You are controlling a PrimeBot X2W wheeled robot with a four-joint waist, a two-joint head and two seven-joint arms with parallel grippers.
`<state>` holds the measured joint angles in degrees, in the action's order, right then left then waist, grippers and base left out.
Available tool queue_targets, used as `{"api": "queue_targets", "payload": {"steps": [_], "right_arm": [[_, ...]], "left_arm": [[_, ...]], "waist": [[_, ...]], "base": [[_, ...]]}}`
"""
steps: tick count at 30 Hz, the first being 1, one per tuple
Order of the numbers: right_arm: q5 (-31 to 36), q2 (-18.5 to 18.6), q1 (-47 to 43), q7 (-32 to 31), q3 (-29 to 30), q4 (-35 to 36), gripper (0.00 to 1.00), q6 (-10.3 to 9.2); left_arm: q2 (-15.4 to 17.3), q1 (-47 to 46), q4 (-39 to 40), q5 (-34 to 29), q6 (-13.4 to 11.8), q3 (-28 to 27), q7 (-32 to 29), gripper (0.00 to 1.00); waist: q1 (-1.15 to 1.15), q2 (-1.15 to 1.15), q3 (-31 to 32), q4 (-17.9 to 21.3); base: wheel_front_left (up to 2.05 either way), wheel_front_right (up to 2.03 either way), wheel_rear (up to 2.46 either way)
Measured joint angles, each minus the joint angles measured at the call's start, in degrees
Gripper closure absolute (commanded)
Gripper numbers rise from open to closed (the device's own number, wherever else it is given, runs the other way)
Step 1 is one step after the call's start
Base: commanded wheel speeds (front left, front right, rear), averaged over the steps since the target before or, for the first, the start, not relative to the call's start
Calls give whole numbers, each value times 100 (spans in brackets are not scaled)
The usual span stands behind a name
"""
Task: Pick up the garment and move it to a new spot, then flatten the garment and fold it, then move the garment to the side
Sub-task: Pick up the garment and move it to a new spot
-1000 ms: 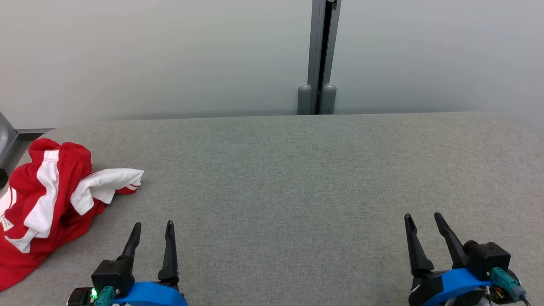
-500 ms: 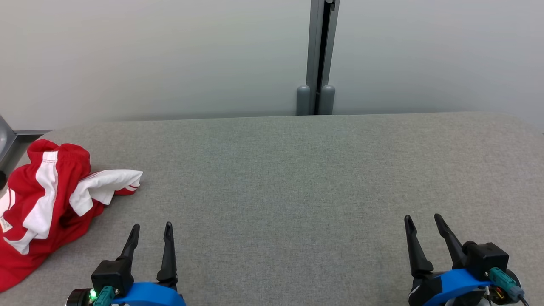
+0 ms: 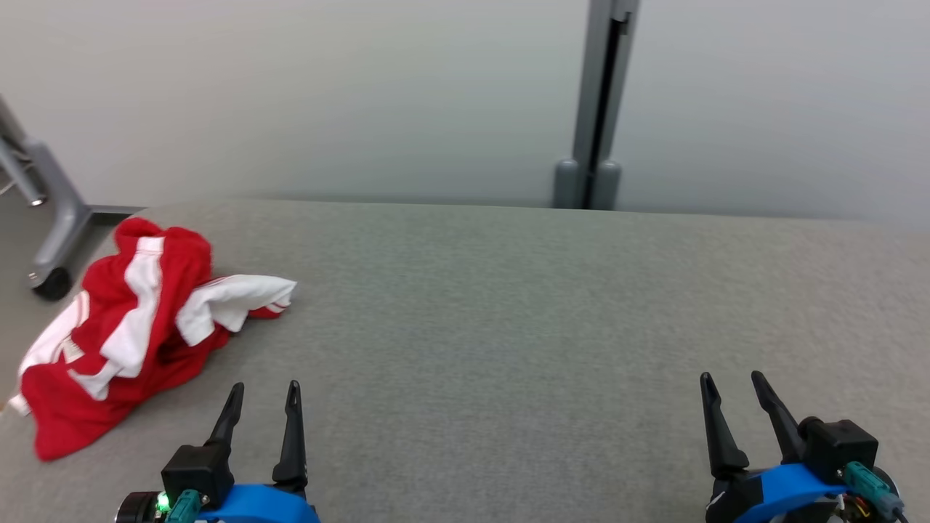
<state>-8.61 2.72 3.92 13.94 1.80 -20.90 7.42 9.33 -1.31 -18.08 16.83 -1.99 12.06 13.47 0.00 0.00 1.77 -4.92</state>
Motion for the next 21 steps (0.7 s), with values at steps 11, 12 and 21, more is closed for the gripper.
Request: {"api": "queue_targets", "payload": {"steps": [11,12,21], "right_arm": [[-29,-1,-71,-13,-76,41,0,0],[-49,-1,-70,-13,-87,43,0,0],[-73,-1,-43,3,-154,2,0,5]], "left_arm": [[90,31,97,-16,-51,48,-13,0],[104,42,116,-16,-55,45,-20,0],[170,92,212,24,-108,13,-30,0]], "waist": [[0,0,68,-1143],[0,0,61,-1249],[0,0,-59,-2045]], "base": [[0,0,0],[0,0,0],[0,0,0]]}}
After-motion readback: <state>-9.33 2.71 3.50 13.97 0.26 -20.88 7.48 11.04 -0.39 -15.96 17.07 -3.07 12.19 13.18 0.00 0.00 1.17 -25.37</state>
